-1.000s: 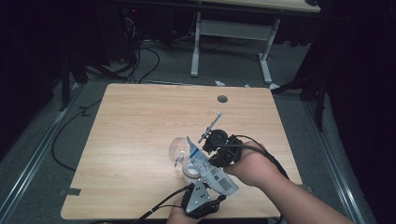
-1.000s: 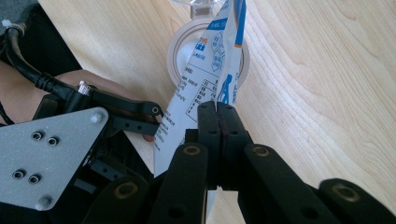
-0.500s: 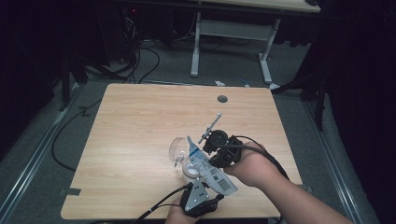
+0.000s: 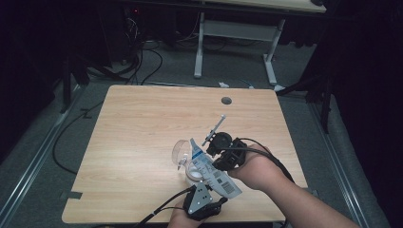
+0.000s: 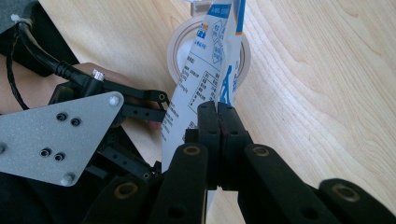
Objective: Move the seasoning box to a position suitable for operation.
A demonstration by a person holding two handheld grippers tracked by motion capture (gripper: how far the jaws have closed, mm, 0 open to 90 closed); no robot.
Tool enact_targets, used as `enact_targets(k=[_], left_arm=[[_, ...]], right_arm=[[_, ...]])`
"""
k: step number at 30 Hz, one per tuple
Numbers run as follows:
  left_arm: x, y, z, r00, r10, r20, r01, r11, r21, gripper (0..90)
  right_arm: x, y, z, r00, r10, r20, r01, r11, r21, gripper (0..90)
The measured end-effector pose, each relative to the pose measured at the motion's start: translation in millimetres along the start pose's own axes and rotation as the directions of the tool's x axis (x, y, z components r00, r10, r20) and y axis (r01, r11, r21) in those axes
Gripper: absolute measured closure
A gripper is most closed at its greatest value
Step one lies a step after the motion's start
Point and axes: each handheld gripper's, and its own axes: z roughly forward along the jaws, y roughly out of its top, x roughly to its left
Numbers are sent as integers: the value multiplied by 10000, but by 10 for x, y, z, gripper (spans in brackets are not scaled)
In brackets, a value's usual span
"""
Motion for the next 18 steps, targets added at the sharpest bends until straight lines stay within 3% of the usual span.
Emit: enact_targets(k=[18], left_arm=[[33, 3, -43, 9999, -105, 47, 104, 9999, 54, 451]], right_arm=[[-28, -5, -20, 9999, 91, 59, -90, 9999, -58, 900]])
